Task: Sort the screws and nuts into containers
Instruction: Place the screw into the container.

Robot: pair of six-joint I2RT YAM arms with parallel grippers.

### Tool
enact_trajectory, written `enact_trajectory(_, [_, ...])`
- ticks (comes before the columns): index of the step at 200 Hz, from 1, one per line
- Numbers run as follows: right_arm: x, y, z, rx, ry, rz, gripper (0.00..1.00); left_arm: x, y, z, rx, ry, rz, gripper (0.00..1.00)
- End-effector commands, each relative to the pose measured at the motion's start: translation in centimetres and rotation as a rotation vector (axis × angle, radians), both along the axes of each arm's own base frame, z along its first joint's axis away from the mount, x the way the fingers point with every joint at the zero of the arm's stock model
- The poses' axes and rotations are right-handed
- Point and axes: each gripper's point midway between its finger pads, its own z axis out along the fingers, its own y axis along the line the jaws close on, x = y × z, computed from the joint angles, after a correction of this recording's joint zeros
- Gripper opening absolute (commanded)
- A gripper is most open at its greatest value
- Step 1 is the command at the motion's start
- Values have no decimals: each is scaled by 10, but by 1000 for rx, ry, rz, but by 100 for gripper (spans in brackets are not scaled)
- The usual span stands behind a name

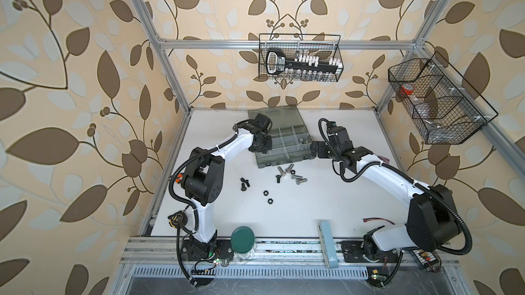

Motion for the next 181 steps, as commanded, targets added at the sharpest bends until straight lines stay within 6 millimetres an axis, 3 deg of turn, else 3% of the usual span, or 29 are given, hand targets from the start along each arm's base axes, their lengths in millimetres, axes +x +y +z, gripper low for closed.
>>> enact_trajectory(1, [-3, -3, -7, -15, 14, -13, 100, 0, -5, 19, -32, -50, -45, 0])
enact_trajectory(181, [-1, -4, -7, -25, 11, -18, 100, -14, -6, 5, -42, -1, -54, 0])
